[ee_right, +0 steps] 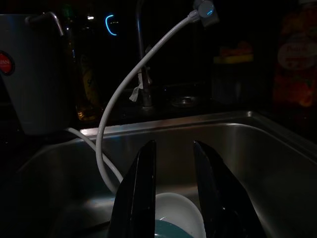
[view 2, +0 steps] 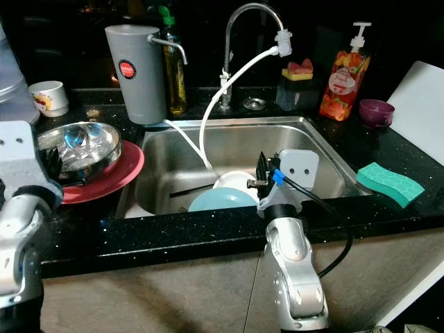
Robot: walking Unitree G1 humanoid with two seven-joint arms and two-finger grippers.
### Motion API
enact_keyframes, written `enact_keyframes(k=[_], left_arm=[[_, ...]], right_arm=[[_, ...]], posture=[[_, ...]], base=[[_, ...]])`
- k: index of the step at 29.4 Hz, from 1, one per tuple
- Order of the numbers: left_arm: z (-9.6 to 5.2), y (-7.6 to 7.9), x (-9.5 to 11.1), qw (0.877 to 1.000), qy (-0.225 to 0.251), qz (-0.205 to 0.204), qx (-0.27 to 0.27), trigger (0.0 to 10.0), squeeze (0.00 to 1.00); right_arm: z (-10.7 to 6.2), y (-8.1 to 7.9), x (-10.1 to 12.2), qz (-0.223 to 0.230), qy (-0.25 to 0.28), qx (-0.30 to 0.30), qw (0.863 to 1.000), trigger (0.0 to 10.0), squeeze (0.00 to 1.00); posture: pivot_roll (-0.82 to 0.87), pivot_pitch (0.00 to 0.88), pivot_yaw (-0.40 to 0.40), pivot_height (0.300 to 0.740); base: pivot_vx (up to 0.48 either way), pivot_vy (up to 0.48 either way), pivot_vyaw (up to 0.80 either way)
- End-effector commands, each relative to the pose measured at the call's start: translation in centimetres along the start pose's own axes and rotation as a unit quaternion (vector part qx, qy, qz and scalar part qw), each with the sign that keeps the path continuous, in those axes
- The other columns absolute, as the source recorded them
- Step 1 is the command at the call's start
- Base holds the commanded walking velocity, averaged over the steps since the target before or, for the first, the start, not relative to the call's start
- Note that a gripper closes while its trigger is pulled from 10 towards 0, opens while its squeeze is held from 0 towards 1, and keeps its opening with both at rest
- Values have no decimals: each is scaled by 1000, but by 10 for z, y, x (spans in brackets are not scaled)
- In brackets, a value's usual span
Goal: Kitchen organization
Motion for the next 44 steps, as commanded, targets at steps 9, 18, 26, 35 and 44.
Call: enact_keyframes(k=[9, 18, 26, 35, 44], left_arm=[[12, 13, 34, 998, 61, -18, -25, 10000, 0], [18, 67, 48, 981, 44, -71, -174, 10000, 0], [19, 98, 24, 944, -74, -23, -322, 10000, 0], [24, 93, -35, 917, -227, -33, -327, 10000, 0], [-4, 101, -82, 874, -305, -24, -377, 10000, 16]], right_arm=[[1, 1, -1, -4, 0, -2, 1000, 10000, 0], [4, 4, 2, -9, 7, -6, 1000, 10000, 0], [5, 24, 6, -26, 13, -32, 999, 10000, 0], [5, 31, 8, -32, 15, -44, 998, 10000, 0], [2, 28, 5, -29, 10, -42, 999, 10000, 0]], posture=[[95, 119, -31, 740], [87, 114, -28, 740], [86, 124, -16, 740], [79, 126, -3, 740], [79, 126, -3, 740]], base=[[0, 0, 0], [0, 0, 0], [0, 0, 0], [0, 0, 0], [0, 0, 0]])
Point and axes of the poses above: a point about 5 cm out from each wrist's last joint towards the gripper, its own z axis pointing out of the wrist towards the gripper, its own x axis along the axis of the wrist's last joint, y = z × x, the point moved 4 cm from there along z, pointing out of the wrist towards the gripper, and after that the axes turned 10 degrees about -z, right-handed, at the moved point
